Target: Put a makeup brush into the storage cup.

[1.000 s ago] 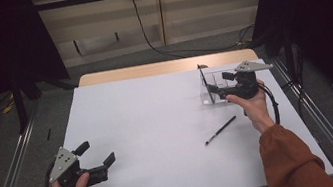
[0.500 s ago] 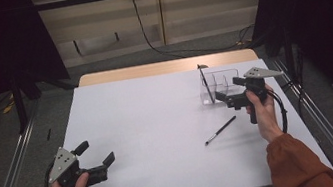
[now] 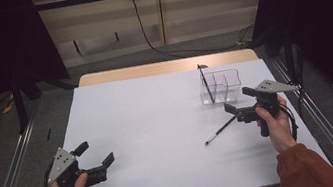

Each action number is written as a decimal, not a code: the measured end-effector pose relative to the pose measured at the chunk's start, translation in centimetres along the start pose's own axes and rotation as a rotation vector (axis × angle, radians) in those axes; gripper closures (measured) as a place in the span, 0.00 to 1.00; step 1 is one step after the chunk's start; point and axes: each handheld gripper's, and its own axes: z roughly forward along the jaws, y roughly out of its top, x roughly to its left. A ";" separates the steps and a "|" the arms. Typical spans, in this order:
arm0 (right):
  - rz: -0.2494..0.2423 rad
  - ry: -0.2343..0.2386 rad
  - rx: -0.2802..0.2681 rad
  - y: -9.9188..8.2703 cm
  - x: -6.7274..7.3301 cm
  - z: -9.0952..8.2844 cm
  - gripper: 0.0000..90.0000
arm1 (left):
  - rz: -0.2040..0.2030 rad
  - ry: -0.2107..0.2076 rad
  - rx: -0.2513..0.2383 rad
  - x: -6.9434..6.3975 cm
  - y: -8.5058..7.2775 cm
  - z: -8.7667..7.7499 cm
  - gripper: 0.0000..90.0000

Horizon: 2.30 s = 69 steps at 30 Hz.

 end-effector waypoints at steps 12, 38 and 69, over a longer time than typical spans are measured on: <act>-0.005 0.023 0.014 -1.3 1.3 -1.8 0.01 | 0.001 0.002 -0.011 0.2 -0.1 -0.3 0.03; -0.012 0.025 -0.021 -5.0 2.2 -7.2 0.00 | 0.007 0.002 -0.019 -0.3 -0.2 -1.0 0.03; -0.055 0.068 -0.002 -3.9 2.2 -6.4 0.01 | 0.024 0.004 -0.012 -0.5 -0.1 -0.9 0.03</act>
